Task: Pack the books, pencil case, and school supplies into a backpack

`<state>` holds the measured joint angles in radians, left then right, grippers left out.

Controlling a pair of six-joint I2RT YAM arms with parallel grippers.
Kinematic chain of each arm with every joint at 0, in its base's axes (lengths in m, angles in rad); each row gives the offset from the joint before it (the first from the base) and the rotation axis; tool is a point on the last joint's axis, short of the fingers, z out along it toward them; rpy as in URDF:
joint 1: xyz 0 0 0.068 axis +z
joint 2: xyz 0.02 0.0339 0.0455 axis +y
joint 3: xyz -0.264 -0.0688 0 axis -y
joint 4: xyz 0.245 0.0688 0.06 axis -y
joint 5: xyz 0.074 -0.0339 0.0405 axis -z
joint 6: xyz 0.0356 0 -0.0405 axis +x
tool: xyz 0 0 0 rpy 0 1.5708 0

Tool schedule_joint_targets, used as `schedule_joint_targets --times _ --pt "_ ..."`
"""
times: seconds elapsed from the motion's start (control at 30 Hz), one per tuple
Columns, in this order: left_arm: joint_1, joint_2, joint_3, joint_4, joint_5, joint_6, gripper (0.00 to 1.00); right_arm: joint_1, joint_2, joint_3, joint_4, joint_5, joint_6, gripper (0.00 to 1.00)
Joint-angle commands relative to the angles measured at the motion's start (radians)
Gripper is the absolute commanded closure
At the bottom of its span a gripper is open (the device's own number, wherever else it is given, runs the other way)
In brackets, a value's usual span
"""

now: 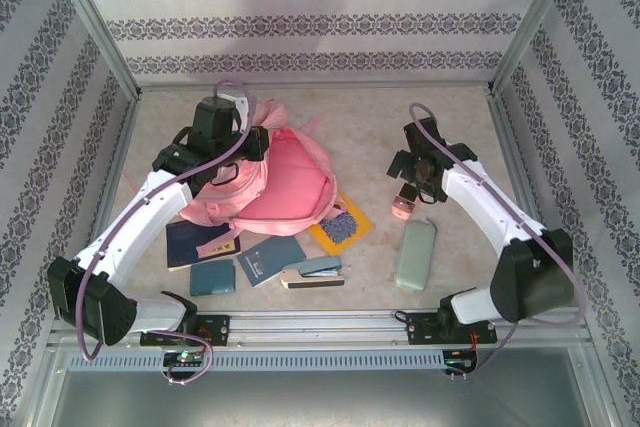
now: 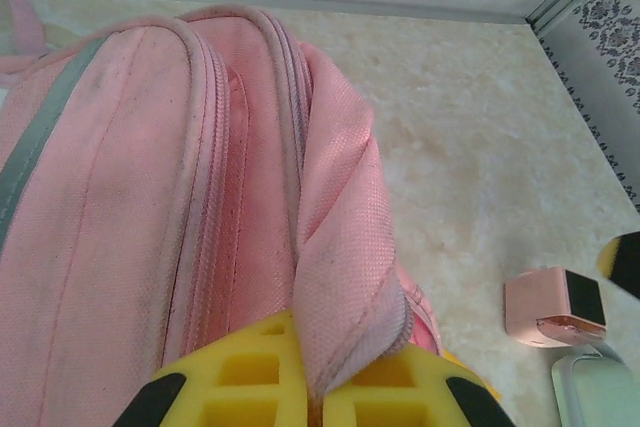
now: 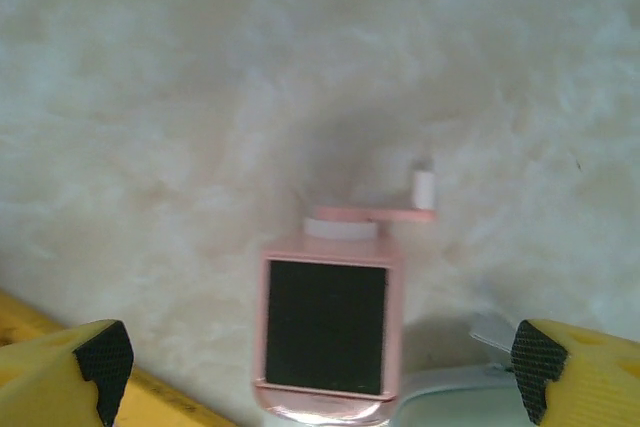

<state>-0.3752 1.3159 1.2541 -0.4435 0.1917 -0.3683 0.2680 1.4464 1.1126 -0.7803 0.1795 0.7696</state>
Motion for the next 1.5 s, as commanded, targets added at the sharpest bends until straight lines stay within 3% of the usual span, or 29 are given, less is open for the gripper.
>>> schedule_joint_targets --times 0.0,0.17,0.27,0.57,0.8,0.93,1.07,1.27,1.47 --pt "0.013 -0.017 0.012 0.112 0.068 -0.027 1.00 -0.019 0.075 0.027 -0.091 -0.049 0.059 0.02" --pt "0.025 -0.029 0.001 0.106 0.082 -0.029 1.00 -0.017 0.161 0.033 -0.054 -0.113 0.068 0.03" --pt "0.030 -0.032 -0.004 0.108 0.089 -0.028 1.00 -0.017 0.200 0.025 -0.009 -0.134 0.062 0.09" --pt "0.033 -0.025 0.027 0.079 0.103 -0.021 1.00 -0.019 0.182 0.011 0.029 -0.125 0.060 0.53" --pt "0.058 -0.010 0.127 -0.034 0.169 0.019 1.00 0.018 -0.023 0.028 0.062 -0.132 -0.031 0.72" --pt "0.096 -0.022 0.192 -0.083 0.248 0.044 1.00 0.084 -0.190 -0.021 0.231 -0.282 -0.077 0.75" --pt "0.113 -0.033 0.233 -0.103 0.300 0.052 1.00 0.169 -0.242 -0.045 0.427 -0.424 -0.044 0.76" --pt "0.122 -0.029 0.239 -0.095 0.295 0.031 1.00 0.331 -0.102 0.035 0.560 -0.459 0.048 0.76" --pt "0.128 -0.010 0.230 -0.051 0.316 -0.037 1.00 0.422 0.121 0.134 0.711 -0.494 0.151 0.76"
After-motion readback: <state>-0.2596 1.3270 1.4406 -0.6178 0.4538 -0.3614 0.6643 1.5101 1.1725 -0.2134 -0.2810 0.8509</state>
